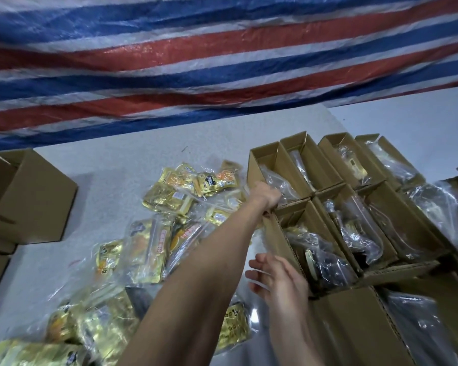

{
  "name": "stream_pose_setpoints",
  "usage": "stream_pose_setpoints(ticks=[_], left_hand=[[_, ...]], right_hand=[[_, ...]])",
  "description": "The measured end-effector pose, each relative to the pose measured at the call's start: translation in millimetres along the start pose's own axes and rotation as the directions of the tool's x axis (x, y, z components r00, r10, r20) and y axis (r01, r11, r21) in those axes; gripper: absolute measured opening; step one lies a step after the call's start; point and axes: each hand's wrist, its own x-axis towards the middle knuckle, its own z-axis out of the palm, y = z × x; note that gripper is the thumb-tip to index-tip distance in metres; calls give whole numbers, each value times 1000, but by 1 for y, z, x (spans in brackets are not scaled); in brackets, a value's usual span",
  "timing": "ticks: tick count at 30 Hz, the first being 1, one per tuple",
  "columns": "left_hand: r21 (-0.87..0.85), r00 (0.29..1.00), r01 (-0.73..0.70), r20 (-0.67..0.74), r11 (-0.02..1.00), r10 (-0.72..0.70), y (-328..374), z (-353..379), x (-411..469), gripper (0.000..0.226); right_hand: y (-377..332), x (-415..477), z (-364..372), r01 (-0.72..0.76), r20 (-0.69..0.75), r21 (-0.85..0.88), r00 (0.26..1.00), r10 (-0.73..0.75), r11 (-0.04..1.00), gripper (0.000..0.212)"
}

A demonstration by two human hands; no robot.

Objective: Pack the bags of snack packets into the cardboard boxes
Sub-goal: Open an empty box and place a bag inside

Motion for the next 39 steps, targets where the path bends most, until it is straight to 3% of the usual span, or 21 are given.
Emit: stream_pose_setpoints(ticks=[3,7,9,12,14,17,20,25,30,34,39], left_hand=[[17,998,14,59,1000,-15,-1,-2,-5,48],[-18,994,20,103,1000,-18,-5,-14,-22,67],[-87,999,-31,23,996,33,-11,-29,-42,64],[-129,987,-143,-99,981,130,-36,-58,-85,31],[-132,968,-207,-173,969,183,-59,-82,-118,28],[-126,898,-303,-369,945,239,-92,-127,-174,22],[-125,805,-323,-557,938,203,-130,-173,-228,10],[-10,729,-139,-678,990,96,-196,-234,-276,18],[245,804,167,-595,955,12,-241,-282,-260,38],[278,773,257,-634,926,-24,-252,-317,-235,39],[371,786,350,-615,860,-55,-253,-344,-199,35]], right_hand=[[0,-1,2,25,14,-33,1000,-25,999,27],[-3,-3,3,52,38,-57,998,-50,997,26],[-5,-6,7,58,58,-87,997,-53,995,26],[-8,-17,25,79,126,-126,990,-63,989,26],[-9,-27,43,102,191,-144,979,-74,984,25],[-14,-48,72,175,311,-171,943,-115,970,25],[-22,-74,102,247,431,-166,889,-155,955,25],[-25,-123,141,363,608,-179,771,-187,914,24],[-21,-148,158,455,711,-226,682,-173,861,24],[-20,-142,164,493,751,-231,639,-169,839,24],[-28,-121,163,509,736,-223,647,-200,831,26]])
